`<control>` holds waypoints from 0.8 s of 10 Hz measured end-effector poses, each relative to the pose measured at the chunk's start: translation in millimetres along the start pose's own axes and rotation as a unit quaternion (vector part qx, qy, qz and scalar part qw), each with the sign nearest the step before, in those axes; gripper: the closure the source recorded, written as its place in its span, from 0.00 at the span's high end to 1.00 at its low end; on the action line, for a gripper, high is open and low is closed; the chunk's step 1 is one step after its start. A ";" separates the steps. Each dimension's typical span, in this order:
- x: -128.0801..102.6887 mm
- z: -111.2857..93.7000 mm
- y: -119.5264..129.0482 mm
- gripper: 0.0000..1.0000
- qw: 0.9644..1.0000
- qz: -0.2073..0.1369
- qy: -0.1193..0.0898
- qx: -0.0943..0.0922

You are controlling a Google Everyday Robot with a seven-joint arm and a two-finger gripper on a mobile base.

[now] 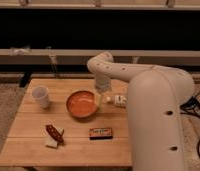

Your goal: Stand the bottle upright

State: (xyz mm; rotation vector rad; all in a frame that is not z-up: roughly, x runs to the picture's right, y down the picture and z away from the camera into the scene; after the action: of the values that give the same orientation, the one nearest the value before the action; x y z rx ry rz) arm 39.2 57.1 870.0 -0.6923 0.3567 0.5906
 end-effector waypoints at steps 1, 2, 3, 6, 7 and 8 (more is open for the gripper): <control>-0.8 2.9 -1.6 0.80 1.000 -0.010 0.017 0.008; 3.1 4.7 -8.0 0.80 0.999 -0.012 0.025 0.015; 5.1 5.1 -13.6 0.80 0.999 -0.015 0.032 0.022; 5.1 10.9 -28.7 0.80 0.997 -0.039 0.060 0.041; 5.9 13.8 -31.1 0.80 0.996 -0.046 0.067 0.044; 5.5 16.4 -32.2 0.80 0.995 -0.053 0.072 0.045</control>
State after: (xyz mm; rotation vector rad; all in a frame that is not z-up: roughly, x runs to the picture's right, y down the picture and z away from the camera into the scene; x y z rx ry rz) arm 65.2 50.5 894.9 -0.6649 0.4748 0.4219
